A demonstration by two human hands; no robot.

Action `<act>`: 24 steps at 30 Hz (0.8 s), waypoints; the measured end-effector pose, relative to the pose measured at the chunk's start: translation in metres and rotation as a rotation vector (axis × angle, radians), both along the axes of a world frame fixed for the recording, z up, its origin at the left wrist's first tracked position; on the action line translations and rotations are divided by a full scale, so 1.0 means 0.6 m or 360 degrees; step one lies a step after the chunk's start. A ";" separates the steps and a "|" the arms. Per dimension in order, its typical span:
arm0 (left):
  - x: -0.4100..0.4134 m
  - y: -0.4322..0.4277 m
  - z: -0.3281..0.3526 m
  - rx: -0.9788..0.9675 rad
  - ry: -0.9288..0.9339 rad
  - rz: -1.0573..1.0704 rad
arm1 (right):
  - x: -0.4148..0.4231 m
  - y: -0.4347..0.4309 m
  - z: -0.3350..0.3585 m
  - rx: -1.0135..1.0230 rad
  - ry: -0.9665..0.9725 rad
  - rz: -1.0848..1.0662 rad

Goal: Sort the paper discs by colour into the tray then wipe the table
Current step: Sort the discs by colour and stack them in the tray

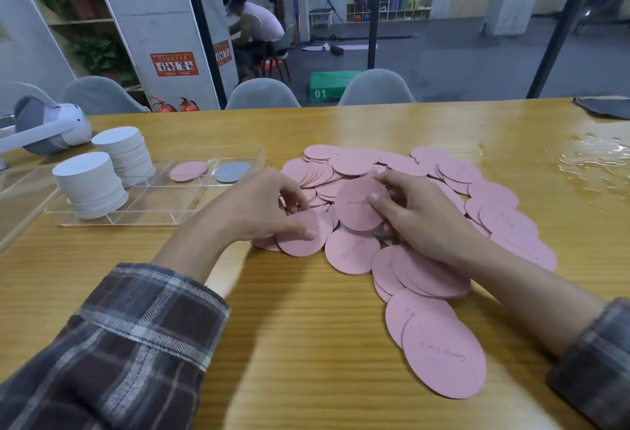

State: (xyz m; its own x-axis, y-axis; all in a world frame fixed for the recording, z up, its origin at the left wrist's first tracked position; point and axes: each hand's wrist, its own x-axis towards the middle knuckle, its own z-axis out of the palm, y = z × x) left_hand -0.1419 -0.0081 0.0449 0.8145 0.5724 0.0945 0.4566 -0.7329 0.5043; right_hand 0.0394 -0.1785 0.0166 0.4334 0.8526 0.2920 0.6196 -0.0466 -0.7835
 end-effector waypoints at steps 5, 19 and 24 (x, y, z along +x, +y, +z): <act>-0.008 0.006 0.011 -0.0064 -0.0092 -0.0057 | 0.001 0.001 0.000 0.0007 -0.0056 -0.0034; -0.011 0.013 0.026 -0.0509 -0.0559 -0.0184 | -0.006 -0.001 0.005 -0.0031 -0.0018 -0.0075; 0.007 -0.001 0.009 -0.0679 -0.0747 -0.0211 | -0.010 0.000 0.006 -0.0048 0.0081 0.0064</act>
